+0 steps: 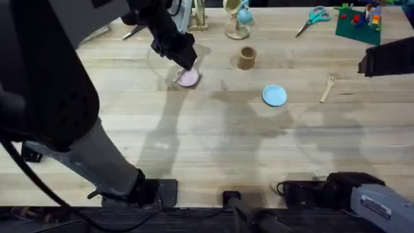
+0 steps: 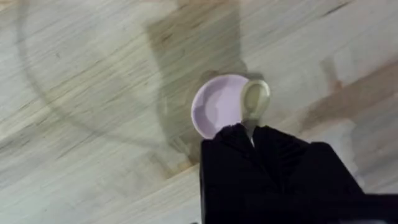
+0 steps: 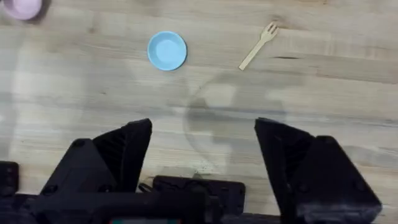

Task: Pick up a utensil and set it on the pink plate, then put the other utensil in the container.

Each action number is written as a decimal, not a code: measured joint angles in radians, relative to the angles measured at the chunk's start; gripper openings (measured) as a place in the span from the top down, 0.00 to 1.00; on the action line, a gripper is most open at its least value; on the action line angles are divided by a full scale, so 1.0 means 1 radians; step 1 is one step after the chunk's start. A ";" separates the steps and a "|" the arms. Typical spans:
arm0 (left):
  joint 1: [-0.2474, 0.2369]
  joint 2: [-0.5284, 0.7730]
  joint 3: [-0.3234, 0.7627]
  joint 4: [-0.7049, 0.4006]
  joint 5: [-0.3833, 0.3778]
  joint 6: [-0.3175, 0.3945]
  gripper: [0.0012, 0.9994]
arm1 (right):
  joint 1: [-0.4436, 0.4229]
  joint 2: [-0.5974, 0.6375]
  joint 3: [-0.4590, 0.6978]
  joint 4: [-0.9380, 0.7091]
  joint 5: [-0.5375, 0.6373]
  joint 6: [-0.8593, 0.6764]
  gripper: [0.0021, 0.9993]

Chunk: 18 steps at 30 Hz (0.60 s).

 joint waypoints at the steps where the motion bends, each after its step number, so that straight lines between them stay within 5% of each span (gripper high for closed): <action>1: -0.001 0.000 -0.011 0.014 0.000 -0.002 0.96 | 0.000 0.000 0.000 0.000 0.000 0.000 0.00; 18: -0.005 0.000 -0.141 0.149 -0.003 -0.017 0.96 | 0.000 0.000 0.000 0.000 0.000 0.000 0.00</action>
